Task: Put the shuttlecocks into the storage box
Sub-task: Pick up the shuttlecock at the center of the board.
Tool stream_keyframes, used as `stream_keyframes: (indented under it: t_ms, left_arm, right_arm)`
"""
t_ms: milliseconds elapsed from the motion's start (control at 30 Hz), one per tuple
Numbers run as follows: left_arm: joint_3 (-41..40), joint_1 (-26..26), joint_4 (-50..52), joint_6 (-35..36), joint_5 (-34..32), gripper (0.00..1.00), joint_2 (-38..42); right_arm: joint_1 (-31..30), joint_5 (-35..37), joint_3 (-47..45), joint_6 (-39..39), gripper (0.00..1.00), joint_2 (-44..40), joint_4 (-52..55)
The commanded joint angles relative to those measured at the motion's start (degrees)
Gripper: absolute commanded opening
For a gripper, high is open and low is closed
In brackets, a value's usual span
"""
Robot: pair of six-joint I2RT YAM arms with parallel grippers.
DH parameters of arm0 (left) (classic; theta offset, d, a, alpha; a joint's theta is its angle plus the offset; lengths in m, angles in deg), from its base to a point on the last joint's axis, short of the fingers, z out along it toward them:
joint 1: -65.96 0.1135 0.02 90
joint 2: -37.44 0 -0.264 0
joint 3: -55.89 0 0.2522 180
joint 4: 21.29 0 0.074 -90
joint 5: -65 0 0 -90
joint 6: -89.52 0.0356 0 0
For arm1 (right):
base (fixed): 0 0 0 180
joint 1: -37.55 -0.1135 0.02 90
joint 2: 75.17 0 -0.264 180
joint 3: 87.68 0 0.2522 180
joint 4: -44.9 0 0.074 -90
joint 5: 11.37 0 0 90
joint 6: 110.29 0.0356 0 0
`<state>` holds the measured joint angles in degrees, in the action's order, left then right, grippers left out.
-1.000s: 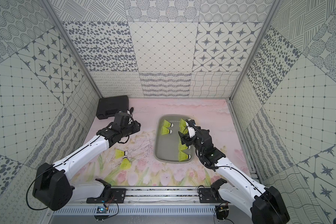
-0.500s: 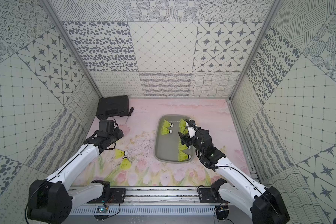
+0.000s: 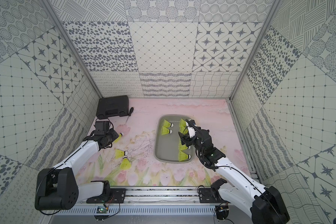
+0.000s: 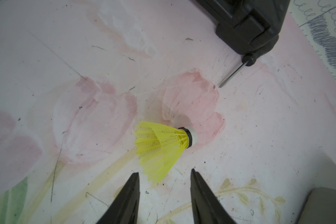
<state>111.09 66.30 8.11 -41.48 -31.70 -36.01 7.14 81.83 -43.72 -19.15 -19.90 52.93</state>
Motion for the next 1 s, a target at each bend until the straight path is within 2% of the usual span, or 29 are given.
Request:
stream_keyframes:
  t_ms: [0,400,567,700,800,967]
  left_arm:
    - [1.1,1.5,-3.7,-0.6,2.5,0.46,-3.7]
    - [1.5,1.9,-5.4,0.1,3.8,0.33,-8.0]
    - [1.2,1.9,-6.0,0.7,4.7,0.13,-7.7]
    - [1.0,2.0,-6.3,1.6,6.5,0.07,-6.2]
    - [1.1,1.9,-6.4,2.9,9.6,0.05,-4.2]
    - [2.8,1.7,-5.6,4.8,20.1,0.03,-0.8]
  right_arm:
    - [0.3,0.3,0.5,0.3,0.9,0.6,-0.7]
    - [0.3,0.6,0.5,-0.1,0.9,0.8,-0.4]
    - [0.3,0.4,0.4,0.0,0.9,0.8,-0.4]
    - [0.3,0.1,0.4,0.0,0.9,0.8,-0.4]
    - [0.3,-0.9,0.5,-0.4,0.9,1.0,-1.0]
    - [0.3,-3.7,0.5,-2.4,0.9,2.5,-2.9]
